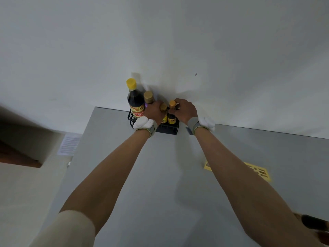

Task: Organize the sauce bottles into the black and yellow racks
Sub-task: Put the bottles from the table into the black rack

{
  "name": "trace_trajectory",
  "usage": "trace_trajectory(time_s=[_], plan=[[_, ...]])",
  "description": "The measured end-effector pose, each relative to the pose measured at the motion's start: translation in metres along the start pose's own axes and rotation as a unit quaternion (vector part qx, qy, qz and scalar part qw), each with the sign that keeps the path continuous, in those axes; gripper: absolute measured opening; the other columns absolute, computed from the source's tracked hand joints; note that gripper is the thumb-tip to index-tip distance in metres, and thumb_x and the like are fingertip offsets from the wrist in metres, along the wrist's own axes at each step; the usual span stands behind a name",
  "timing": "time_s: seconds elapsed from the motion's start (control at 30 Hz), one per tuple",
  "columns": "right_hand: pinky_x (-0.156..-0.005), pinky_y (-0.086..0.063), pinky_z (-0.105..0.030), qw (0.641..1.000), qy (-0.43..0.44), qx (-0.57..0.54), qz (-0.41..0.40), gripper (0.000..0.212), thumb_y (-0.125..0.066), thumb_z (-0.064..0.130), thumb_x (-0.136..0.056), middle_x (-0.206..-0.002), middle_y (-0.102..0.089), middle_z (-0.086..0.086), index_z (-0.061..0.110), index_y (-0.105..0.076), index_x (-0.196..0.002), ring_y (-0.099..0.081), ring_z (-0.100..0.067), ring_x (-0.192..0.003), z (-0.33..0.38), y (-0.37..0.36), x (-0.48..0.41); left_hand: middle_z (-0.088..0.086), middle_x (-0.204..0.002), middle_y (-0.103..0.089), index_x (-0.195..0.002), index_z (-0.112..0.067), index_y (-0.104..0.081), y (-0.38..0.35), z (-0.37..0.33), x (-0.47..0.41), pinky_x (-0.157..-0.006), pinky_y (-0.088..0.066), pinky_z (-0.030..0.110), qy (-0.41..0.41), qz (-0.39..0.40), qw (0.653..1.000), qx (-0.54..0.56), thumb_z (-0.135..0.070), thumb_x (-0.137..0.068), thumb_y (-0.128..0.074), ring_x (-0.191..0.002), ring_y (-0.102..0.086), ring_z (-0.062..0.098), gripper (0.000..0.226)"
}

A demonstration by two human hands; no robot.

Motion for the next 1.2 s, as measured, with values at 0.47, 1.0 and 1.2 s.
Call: trace_trajectory(time_s=[0.47, 1.0, 1.2], plan=[[-0.086, -0.052, -0.039, 1.000, -0.006, -0.011, 0.018, 0.038, -0.071, 0.027, -0.082, -0.116, -0.068, -0.012, 0.013, -0.061, -0.115, -0.062, -0.035, -0.106, -0.004, -0.007, 0.001, 0.015, -0.110, -0.068, -0.117, -0.012, -0.059, -0.001, -0.003, 0.006, -0.076, -0.053, 0.041, 0.017, -0.041, 0.997, -0.063, -0.017, -0.090, -0.052, -0.102, -0.064, 0.037, 0.028], [-0.090, -0.044, -0.028, 0.997, -0.063, -0.050, -0.005, 0.053, -0.072, 0.026, -0.081, -0.127, -0.063, -0.008, 0.020, -0.056, -0.131, -0.059, -0.027, -0.116, -0.010, -0.003, 0.024, 0.013, -0.117, -0.068, -0.116, -0.010, -0.065, 0.019, -0.008, 0.014, -0.076, -0.052, 0.038, -0.088, -0.062, 0.990, -0.090, -0.014, -0.089, -0.051, -0.104, -0.065, 0.034, 0.031], [-0.096, -0.048, -0.035, 0.997, -0.057, -0.060, -0.011, 0.051, -0.070, 0.023, -0.083, -0.128, -0.064, -0.010, 0.021, -0.055, -0.132, -0.059, -0.031, -0.117, -0.001, -0.006, 0.021, 0.013, -0.130, -0.060, -0.130, -0.012, -0.056, 0.010, -0.007, 0.003, -0.085, -0.052, 0.042, -0.112, -0.011, 0.982, -0.152, -0.015, -0.094, -0.046, -0.113, -0.062, 0.035, 0.038]])
Point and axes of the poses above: each hand's wrist, its own x-axis away from the middle knuckle, its own y-axis out of the back of the hand, z = x × y, the point moved 8 cm from there along -x, towards the middle knuckle
